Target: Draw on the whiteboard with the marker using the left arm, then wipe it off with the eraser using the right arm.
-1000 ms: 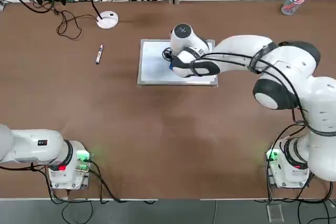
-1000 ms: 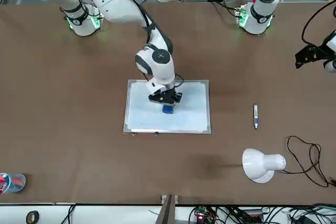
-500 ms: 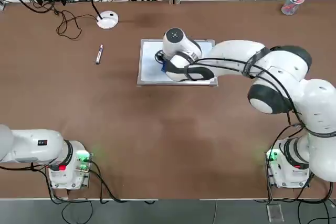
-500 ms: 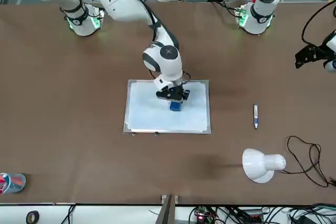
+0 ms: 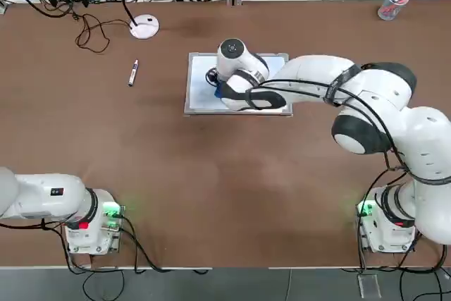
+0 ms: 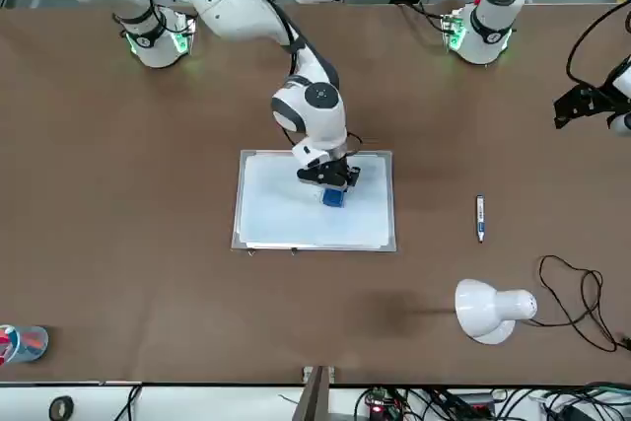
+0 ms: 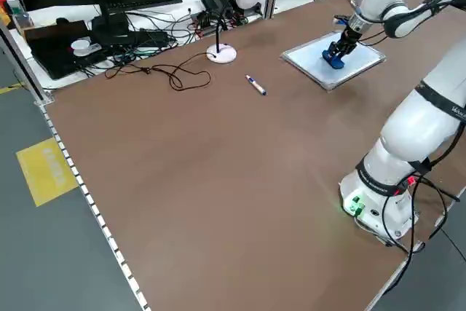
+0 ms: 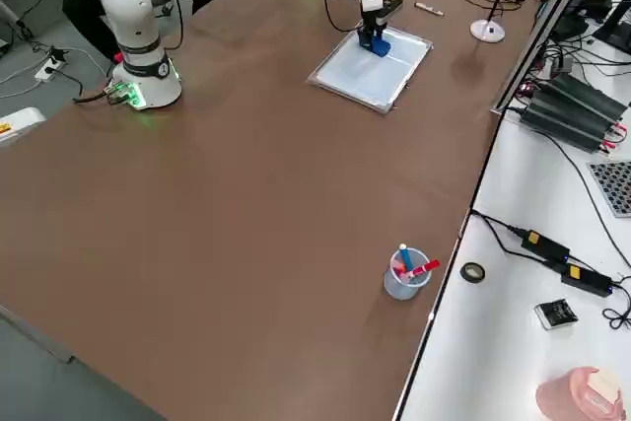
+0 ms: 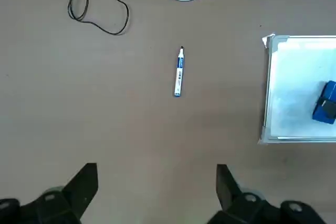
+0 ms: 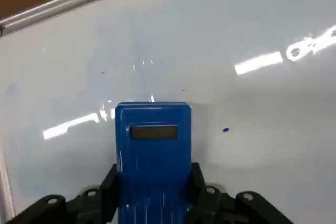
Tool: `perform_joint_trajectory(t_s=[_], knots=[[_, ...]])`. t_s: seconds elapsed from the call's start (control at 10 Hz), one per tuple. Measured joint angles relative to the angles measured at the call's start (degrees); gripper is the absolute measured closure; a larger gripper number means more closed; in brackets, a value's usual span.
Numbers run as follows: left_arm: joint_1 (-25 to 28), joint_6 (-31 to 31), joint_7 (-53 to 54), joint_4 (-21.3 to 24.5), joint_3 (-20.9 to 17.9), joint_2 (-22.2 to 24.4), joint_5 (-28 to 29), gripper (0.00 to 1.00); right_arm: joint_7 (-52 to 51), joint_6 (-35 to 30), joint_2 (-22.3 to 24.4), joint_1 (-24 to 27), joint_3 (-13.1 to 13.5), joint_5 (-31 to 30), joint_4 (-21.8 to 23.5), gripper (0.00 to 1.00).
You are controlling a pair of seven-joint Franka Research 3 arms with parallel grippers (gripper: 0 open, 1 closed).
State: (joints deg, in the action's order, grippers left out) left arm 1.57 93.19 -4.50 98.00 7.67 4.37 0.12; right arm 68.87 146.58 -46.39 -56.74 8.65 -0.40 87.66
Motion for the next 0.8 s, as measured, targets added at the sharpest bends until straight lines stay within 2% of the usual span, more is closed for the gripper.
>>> perform_joint_trajectory(t_s=[0.3, 0.8], knots=[[-0.08, 0.00, 0.00, 0.00, 0.05, 0.00, 0.00, 0.00, -7.34, -7.55, 2.80, 4.20, 0.52, 0.09, -1.53, 0.44], [-0.13, 0.03, 0.00, 0.02, 0.08, -0.01, 0.00, 0.00, -29.15, -28.47, 16.08, 16.04, 0.34, 2.91, -2.42, 0.44]])
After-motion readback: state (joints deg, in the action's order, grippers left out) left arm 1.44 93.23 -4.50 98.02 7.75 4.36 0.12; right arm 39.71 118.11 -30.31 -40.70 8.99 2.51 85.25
